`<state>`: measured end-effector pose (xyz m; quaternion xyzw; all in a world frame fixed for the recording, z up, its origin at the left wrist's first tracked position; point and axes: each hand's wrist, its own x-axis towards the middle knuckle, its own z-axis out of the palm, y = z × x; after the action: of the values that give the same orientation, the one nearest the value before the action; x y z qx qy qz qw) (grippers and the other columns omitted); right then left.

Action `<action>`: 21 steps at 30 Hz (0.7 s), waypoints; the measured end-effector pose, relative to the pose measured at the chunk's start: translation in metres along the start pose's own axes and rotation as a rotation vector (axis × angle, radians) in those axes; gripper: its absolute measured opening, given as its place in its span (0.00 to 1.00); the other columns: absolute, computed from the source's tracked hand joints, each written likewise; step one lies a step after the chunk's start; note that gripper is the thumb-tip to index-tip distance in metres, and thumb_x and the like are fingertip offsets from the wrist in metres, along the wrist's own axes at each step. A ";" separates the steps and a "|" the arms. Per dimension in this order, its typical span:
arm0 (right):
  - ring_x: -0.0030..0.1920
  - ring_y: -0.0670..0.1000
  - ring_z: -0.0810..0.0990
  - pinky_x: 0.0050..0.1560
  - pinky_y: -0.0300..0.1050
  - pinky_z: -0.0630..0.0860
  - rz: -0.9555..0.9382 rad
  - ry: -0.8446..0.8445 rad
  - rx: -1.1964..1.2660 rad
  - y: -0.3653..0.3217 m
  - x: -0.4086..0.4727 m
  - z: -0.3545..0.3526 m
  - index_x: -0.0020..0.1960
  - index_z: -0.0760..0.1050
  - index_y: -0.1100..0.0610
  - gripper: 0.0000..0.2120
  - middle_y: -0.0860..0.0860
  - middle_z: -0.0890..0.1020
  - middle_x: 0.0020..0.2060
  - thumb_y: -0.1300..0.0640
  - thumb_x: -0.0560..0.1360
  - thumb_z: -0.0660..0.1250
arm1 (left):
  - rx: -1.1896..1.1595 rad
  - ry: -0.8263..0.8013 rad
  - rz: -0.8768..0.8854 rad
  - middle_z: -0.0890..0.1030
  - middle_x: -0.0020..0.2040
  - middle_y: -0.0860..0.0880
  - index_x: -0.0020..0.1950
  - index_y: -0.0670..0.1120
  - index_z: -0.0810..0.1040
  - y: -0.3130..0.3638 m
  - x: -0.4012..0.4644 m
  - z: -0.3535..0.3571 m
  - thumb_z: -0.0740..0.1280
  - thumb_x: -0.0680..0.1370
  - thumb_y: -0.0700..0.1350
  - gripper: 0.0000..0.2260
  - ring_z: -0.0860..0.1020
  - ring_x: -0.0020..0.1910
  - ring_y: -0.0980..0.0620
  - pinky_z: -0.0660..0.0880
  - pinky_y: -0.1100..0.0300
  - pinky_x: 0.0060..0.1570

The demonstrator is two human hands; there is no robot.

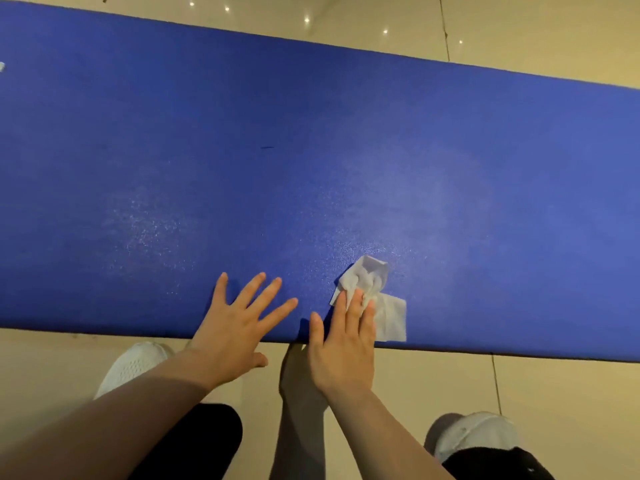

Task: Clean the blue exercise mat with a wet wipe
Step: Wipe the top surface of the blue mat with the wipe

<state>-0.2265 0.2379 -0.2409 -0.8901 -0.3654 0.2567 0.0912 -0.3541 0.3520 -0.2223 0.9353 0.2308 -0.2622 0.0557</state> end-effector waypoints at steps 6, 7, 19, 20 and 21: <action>0.70 0.64 0.69 0.69 0.53 0.57 -0.113 0.002 -0.204 -0.001 -0.003 0.007 0.71 0.71 0.62 0.35 0.60 0.71 0.71 0.38 0.77 0.49 | 0.127 -0.013 0.072 0.72 0.70 0.40 0.76 0.52 0.63 -0.009 0.010 -0.004 0.82 0.56 0.61 0.52 0.74 0.65 0.36 0.73 0.32 0.51; 0.69 0.64 0.69 0.68 0.54 0.61 -0.169 -0.013 -0.237 0.007 -0.003 0.007 0.70 0.72 0.61 0.35 0.60 0.73 0.70 0.38 0.73 0.56 | 0.133 0.023 0.074 0.76 0.66 0.39 0.73 0.49 0.66 -0.006 0.010 0.003 0.84 0.53 0.53 0.51 0.77 0.61 0.34 0.76 0.33 0.44; 0.53 0.58 0.84 0.36 0.47 0.82 -0.473 0.084 -0.493 0.032 0.022 -0.098 0.64 0.79 0.55 0.41 0.53 0.83 0.57 0.54 0.53 0.86 | 0.036 0.497 0.120 0.76 0.65 0.34 0.76 0.40 0.60 -0.028 -0.030 -0.021 0.65 0.72 0.35 0.33 0.78 0.57 0.30 0.77 0.33 0.46; 0.52 0.57 0.84 0.33 0.46 0.81 -0.499 0.117 -0.463 0.022 0.021 -0.104 0.63 0.79 0.55 0.38 0.53 0.84 0.56 0.54 0.55 0.86 | 0.050 0.518 0.103 0.76 0.64 0.35 0.76 0.41 0.59 -0.038 -0.033 -0.026 0.57 0.75 0.36 0.29 0.78 0.57 0.31 0.77 0.35 0.47; 0.51 0.57 0.84 0.31 0.45 0.80 -0.523 0.148 -0.436 0.013 0.020 -0.108 0.62 0.80 0.55 0.35 0.52 0.84 0.55 0.53 0.56 0.85 | 0.053 0.534 0.096 0.77 0.64 0.35 0.75 0.41 0.61 -0.047 -0.038 -0.032 0.51 0.77 0.35 0.25 0.79 0.56 0.31 0.77 0.35 0.47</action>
<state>-0.1502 0.2457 -0.1613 -0.7810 -0.6199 0.0753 -0.0122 -0.3896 0.3858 -0.1744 0.9823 0.1860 -0.0092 -0.0191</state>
